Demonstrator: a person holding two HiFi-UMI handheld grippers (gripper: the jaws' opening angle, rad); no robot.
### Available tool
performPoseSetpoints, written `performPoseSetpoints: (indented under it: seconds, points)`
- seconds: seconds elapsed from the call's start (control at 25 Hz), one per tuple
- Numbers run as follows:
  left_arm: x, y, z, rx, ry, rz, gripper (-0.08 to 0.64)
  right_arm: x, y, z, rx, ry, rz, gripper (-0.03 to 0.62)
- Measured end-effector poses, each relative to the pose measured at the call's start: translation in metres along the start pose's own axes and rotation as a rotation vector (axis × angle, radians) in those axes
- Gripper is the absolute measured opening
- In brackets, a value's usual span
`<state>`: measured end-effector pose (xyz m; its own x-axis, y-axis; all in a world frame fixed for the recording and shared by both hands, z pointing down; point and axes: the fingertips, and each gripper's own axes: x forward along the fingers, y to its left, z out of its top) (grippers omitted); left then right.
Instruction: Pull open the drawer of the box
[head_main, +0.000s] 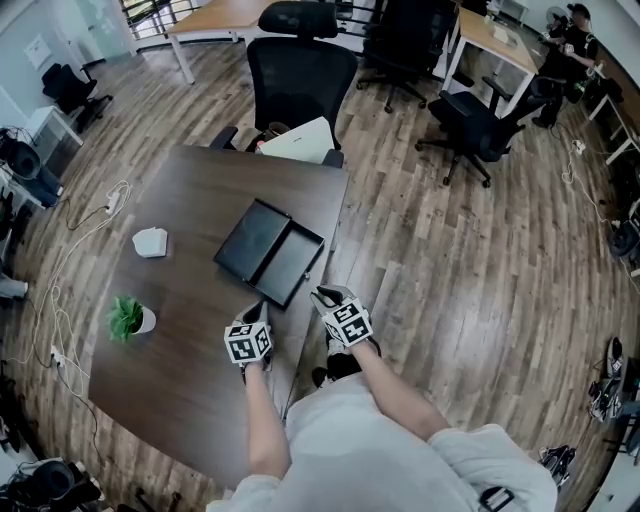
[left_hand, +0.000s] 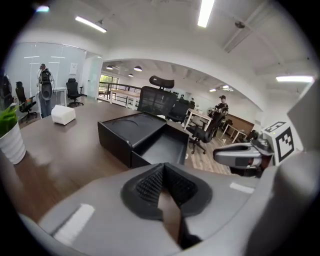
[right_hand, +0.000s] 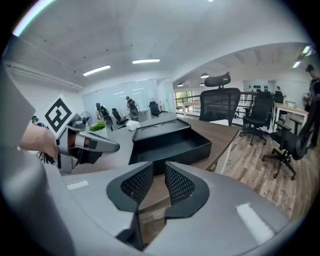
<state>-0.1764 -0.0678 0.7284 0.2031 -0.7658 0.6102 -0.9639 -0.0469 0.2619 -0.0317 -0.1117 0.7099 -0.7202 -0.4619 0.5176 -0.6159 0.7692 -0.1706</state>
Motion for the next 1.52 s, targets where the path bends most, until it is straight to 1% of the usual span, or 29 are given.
performPoseSetpoints:
  seconds: [0.12, 0.24, 0.36, 0.4, 0.48, 0.72, 0.8, 0.84, 1.04, 1.24, 1.4, 1.52]
  points:
    - [-0.021, -0.019, -0.003, -0.024, -0.075, 0.002, 0.054, -0.012, 0.01, 0.004, 0.032, -0.058, -0.009, 0.074]
    - [-0.041, -0.036, -0.002, -0.014, -0.132, -0.025, 0.054, -0.023, 0.021, 0.003, 0.066, -0.092, -0.01, 0.074]
    - [-0.062, -0.052, 0.001, -0.025, -0.19, -0.072, 0.054, -0.025, 0.033, -0.006, 0.082, -0.077, 0.005, 0.074]
    - [-0.067, -0.056, 0.0, -0.025, -0.197, -0.081, 0.054, -0.024, 0.036, -0.01, 0.086, -0.066, 0.009, 0.074]
    - [-0.072, -0.057, -0.004, -0.003, -0.187, -0.079, 0.054, -0.023, 0.043, -0.013, 0.091, -0.061, 0.017, 0.074]
    - [-0.08, -0.045, -0.009, 0.043, -0.166, -0.047, 0.054, -0.021, 0.059, -0.006, 0.069, -0.107, 0.035, 0.072]
    - [-0.08, -0.042, -0.007, 0.061, -0.165, -0.044, 0.054, -0.021, 0.062, -0.006, 0.059, -0.119, 0.035, 0.02]
    - [-0.08, -0.04, -0.005, 0.072, -0.163, -0.041, 0.054, -0.02, 0.064, -0.006, 0.056, -0.124, 0.037, 0.011]
    - [-0.082, -0.035, 0.009, 0.125, -0.152, -0.04, 0.054, -0.016, 0.064, 0.005, 0.07, -0.153, 0.028, 0.003]
    - [-0.082, -0.032, 0.007, 0.147, -0.131, -0.047, 0.054, -0.013, 0.064, 0.008, 0.083, -0.157, 0.011, 0.003]
    - [-0.081, -0.033, 0.005, 0.143, -0.116, -0.042, 0.054, -0.011, 0.06, 0.004, 0.092, -0.12, 0.01, 0.003]
    - [-0.08, -0.033, 0.005, 0.134, -0.121, -0.037, 0.054, -0.013, 0.057, 0.003, 0.093, -0.114, 0.01, 0.003]
